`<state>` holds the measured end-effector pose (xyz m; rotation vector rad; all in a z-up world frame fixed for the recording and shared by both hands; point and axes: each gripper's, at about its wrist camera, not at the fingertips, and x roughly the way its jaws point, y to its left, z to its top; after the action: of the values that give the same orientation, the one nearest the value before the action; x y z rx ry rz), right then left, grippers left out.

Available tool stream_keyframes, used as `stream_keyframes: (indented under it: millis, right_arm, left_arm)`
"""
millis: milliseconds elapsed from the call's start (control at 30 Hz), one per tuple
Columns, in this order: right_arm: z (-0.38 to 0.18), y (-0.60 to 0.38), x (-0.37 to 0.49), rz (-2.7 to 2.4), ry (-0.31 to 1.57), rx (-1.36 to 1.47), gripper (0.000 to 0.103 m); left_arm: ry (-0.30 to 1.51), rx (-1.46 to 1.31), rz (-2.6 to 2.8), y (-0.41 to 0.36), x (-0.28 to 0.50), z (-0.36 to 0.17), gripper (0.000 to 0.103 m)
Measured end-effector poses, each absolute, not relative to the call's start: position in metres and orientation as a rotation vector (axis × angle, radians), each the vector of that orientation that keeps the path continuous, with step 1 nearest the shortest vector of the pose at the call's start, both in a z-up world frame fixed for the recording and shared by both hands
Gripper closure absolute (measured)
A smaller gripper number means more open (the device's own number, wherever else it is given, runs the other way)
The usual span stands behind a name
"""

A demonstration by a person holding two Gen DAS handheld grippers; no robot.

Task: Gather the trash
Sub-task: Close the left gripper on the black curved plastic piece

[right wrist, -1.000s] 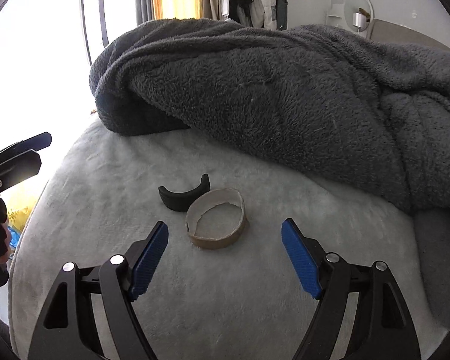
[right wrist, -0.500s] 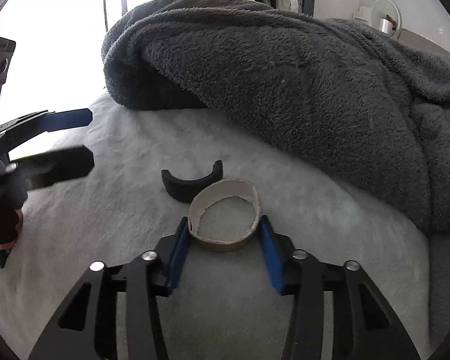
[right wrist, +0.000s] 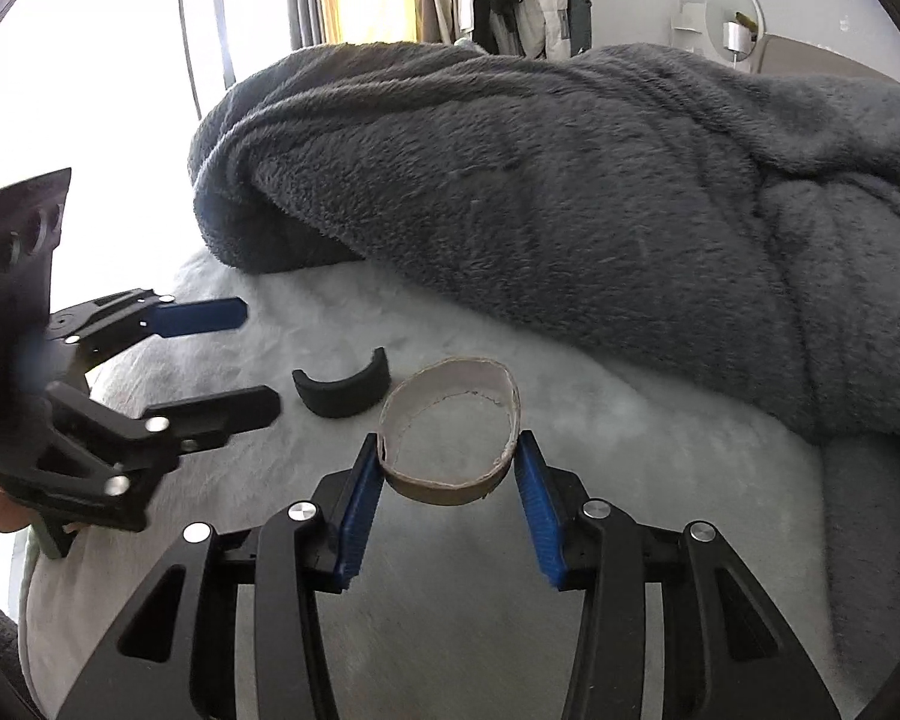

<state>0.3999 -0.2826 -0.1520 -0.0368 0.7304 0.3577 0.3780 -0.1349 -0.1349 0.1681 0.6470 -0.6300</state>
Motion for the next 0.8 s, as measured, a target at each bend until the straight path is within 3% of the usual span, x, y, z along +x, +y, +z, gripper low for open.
stream_keyframes:
  millis: [333,467,667,800]
  right_arm:
    - [-0.151,-0.306,0.393,0.346,0.718,-0.006,0.058]
    - [-0.152,-0.314,0.391,0.343,0.717,0.007,0.058]
    - [-0.148,-0.325,0.385,0.336,0.709,0.017,0.058]
    - [-0.148,-0.332,0.379,0.333,0.707,0.015,0.058]
  left_arm:
    - [0.715,0.179,-0.685,-0.158,0.399,-0.148,0.045]
    - [0.723,0.182,-0.659,-0.161,0.404,-0.15,0.058]
    - [0.734,0.23,-0.669,-0.174,0.406,-0.155,0.058]
    - [0.758,0.23,-0.67,-0.18,0.413,-0.161,0.067]
